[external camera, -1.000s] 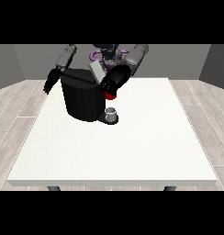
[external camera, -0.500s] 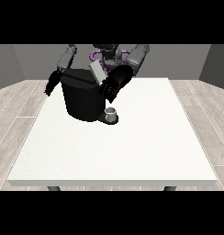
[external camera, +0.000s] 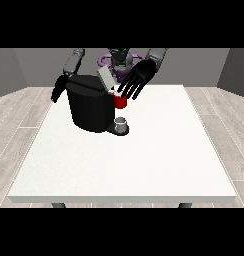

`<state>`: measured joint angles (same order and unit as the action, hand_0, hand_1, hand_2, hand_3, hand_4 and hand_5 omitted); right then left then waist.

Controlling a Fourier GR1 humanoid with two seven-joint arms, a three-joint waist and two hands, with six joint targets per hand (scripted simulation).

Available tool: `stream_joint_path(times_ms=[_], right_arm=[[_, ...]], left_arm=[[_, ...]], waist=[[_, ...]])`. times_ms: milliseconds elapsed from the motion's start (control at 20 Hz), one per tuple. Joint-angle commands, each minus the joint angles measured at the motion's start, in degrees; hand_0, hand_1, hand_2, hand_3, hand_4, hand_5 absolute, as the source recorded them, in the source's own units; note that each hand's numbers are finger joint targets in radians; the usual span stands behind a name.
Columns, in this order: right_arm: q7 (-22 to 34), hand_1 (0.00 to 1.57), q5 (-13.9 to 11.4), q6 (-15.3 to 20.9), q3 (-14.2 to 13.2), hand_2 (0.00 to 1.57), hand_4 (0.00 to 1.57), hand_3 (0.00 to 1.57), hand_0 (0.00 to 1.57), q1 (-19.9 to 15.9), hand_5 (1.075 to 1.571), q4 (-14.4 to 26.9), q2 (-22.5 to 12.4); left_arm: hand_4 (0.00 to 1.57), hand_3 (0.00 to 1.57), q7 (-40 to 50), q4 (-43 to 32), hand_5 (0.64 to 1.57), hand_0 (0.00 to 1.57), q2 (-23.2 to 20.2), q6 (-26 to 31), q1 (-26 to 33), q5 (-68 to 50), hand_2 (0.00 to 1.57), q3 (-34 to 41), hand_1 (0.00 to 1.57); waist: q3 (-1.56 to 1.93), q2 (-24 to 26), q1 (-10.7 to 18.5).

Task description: Insert the coffee pod into the coffee machine and close the lid

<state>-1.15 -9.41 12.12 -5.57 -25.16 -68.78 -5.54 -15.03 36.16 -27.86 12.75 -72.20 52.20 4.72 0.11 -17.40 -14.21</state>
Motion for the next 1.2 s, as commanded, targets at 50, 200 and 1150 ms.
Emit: stream_joint_path(times_ms=[50,200,1150], right_arm=[[-2.0,0.0,1.9,1.0,-3.9,0.0,0.0,0.0,0.0,2.9,1.571,6.3,-0.5],[-4.0,0.0,1.7,-0.1,-3.1,0.0,0.0,0.0,0.0,7.3,1.571,6.8,-0.5],[-2.3,0.0,3.9,-4.6,0.3,0.0,0.0,0.0,0.0,18.7,1.571,-0.2,2.6]], left_arm=[[0.0,0.0,2.0,2.0,1.571,0.0,6.9,3.0,5.1,-1.6,0.0,-1.3,0.0],[0.0,0.0,1.1,2.5,1.571,0.0,7.7,2.8,9.3,-2.6,0.18,-0.8,0.0],[0.39,0.0,-3.0,1.6,1.571,0.0,26.3,4.6,41.1,-29.3,0.0,17.4,0.0]], waist=[[-0.06,7.3,6.8],[-0.08,10.2,7.0],[-0.12,35.0,18.7]])
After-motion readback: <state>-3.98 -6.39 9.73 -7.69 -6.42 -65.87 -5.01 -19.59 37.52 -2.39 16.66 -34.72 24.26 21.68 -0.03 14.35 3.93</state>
